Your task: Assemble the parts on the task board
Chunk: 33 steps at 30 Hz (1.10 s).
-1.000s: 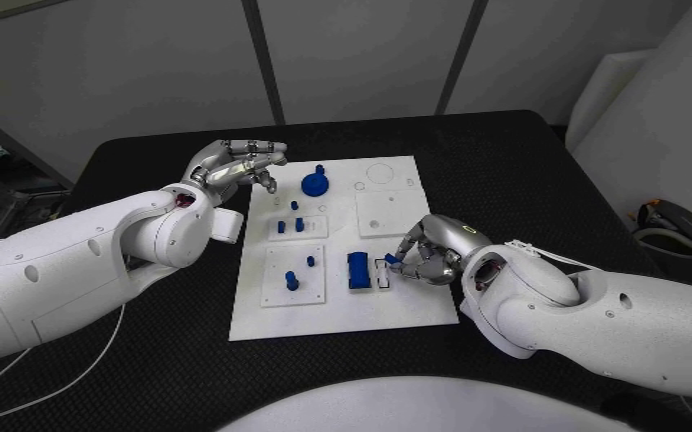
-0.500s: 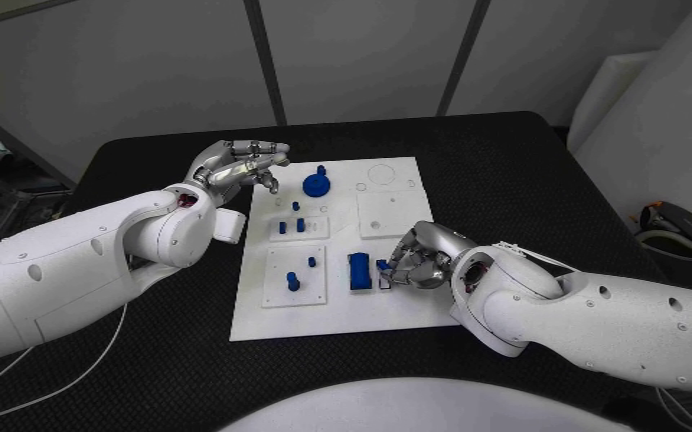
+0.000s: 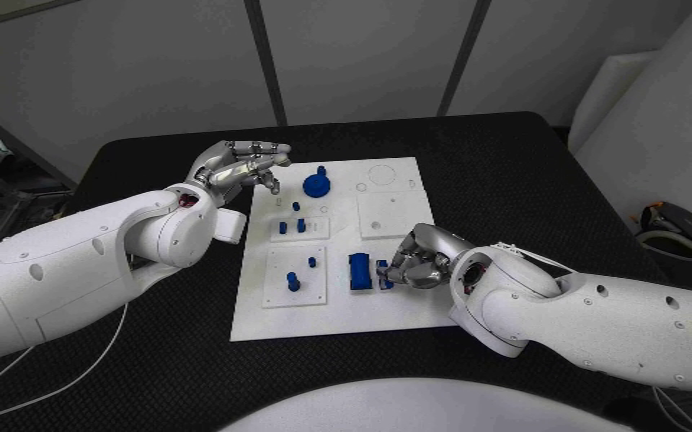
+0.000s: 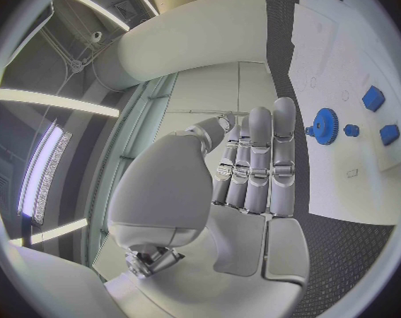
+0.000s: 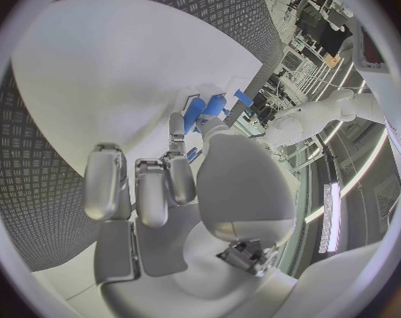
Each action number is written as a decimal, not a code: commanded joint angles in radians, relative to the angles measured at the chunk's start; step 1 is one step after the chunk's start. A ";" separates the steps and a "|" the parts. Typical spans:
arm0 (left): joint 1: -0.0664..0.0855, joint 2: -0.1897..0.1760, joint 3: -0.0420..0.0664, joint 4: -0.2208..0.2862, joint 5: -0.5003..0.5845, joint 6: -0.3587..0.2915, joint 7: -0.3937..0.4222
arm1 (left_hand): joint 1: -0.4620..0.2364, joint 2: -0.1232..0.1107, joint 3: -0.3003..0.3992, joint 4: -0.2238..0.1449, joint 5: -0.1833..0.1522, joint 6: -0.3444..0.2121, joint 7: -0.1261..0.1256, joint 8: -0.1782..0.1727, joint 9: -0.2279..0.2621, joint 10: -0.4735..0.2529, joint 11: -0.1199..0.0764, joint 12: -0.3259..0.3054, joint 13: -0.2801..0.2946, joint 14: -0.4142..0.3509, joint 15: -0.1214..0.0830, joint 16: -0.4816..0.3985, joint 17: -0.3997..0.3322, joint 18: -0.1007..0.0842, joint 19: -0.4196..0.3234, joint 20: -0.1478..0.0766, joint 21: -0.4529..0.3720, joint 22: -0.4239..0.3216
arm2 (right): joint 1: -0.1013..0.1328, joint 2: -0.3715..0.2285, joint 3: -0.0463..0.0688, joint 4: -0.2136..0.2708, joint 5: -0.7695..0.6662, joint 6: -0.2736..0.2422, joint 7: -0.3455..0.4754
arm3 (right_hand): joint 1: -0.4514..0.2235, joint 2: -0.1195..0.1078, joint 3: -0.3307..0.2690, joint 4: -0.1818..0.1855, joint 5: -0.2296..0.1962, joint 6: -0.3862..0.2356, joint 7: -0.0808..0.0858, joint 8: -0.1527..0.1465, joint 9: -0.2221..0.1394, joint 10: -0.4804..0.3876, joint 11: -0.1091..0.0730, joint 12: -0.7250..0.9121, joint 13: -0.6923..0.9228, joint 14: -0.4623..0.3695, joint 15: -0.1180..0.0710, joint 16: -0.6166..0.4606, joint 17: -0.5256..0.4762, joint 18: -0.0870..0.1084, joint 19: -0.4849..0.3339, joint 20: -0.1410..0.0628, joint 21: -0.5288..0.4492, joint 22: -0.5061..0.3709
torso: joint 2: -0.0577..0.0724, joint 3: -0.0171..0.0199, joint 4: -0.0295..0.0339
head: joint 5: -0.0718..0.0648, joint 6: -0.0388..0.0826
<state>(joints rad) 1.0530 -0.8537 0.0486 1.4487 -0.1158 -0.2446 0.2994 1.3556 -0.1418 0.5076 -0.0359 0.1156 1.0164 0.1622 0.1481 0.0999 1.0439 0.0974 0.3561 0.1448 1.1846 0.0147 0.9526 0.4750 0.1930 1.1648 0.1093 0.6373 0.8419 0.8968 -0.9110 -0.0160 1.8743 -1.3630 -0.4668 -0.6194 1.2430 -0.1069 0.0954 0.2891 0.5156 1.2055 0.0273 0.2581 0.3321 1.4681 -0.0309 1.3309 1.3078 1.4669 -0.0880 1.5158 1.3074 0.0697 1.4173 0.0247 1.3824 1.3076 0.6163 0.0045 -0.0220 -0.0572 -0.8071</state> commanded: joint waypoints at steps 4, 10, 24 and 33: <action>0.002 0.000 0.001 0.001 0.001 0.017 -0.003 | 0.003 0.007 -0.004 -0.005 -0.002 -0.002 0.005 0.004 -0.002 -0.005 0.000 0.005 0.001 -0.010 0.000 0.004 -0.001 -0.010 -0.005 0.002 -0.006 -0.001 | 0.001 0.002 0.000 0.003 0.000 0.015 -0.002 | -0.023 0.004 -0.021 0.001 0.003 -0.006 0.003 0.007 0.002 0.017 -0.009 0.007 0.094 0.084 -0.008 0.006 0.165 -0.011 0.001 -0.005 0.006 0.016 | 0.001 -0.0001 0.0001 | 0.000 -0.002; 0.002 0.000 0.001 0.001 0.001 0.018 -0.004 | 0.003 0.007 -0.004 -0.005 -0.002 -0.002 0.005 0.004 -0.002 -0.005 0.000 0.005 0.001 -0.010 0.000 0.004 -0.001 -0.010 -0.005 0.002 -0.006 -0.001 | 0.001 0.003 0.000 0.002 -0.006 0.010 -0.001 | -0.034 0.006 -0.036 0.001 -0.002 -0.010 0.003 0.010 0.005 0.015 -0.009 0.004 0.093 0.084 -0.009 0.005 0.164 -0.010 0.000 -0.006 0.005 0.015 | 0.000 -0.0004 -0.0002 | 0.001 -0.003; 0.002 -0.003 0.001 0.000 0.001 0.017 -0.004 | 0.003 0.007 -0.004 -0.005 -0.002 -0.002 0.005 0.004 -0.002 -0.005 0.000 0.005 0.001 -0.010 0.000 0.004 -0.001 -0.010 -0.005 0.002 -0.006 -0.001 | 0.001 -0.033 0.000 0.026 -0.013 0.004 0.062 | -0.031 -0.002 -0.107 -0.011 -0.114 -0.023 0.003 0.028 0.022 0.015 -0.009 0.003 0.096 0.084 -0.009 0.005 0.164 -0.010 -0.001 -0.006 0.003 0.015 | 0.000 0.0003 -0.0006 | 0.003 -0.001; 0.001 -0.004 0.001 0.000 0.001 0.017 -0.003 | 0.003 0.007 -0.004 -0.005 -0.002 -0.002 0.005 0.004 -0.002 -0.005 0.000 0.005 0.001 -0.010 0.000 0.004 -0.001 -0.010 -0.005 0.002 -0.006 -0.001 | 0.001 -0.071 0.000 0.044 -0.014 0.057 0.114 | 0.022 -0.006 -0.157 -0.018 -0.224 -0.029 0.004 0.040 0.032 0.017 -0.008 0.006 0.101 0.084 -0.008 0.006 0.166 -0.010 -0.001 -0.005 0.002 0.016 | 0.000 -0.0001 -0.0004 | -0.001 -0.002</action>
<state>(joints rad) 1.0530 -0.8579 0.0486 1.4477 -0.1158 -0.2382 0.2933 1.3556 -0.1418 0.5076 -0.0359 0.1156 1.0164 0.1622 0.1480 0.1000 1.0455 0.0988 0.3561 0.1448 1.1846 0.0147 0.9527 0.4753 0.1930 1.1648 0.1093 0.6373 0.8420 0.8965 -0.9812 -0.0163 1.9148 -1.3699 -0.4453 -0.5485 1.2568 -0.1139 -0.0563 0.2699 0.2939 1.1851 0.0320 0.2952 0.3629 1.4647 -0.0341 1.3349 1.3078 1.4669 -0.0878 1.5158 1.3073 0.0696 1.4172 0.0247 1.3853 1.3074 0.6166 0.0046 -0.0230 -0.0558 -0.8086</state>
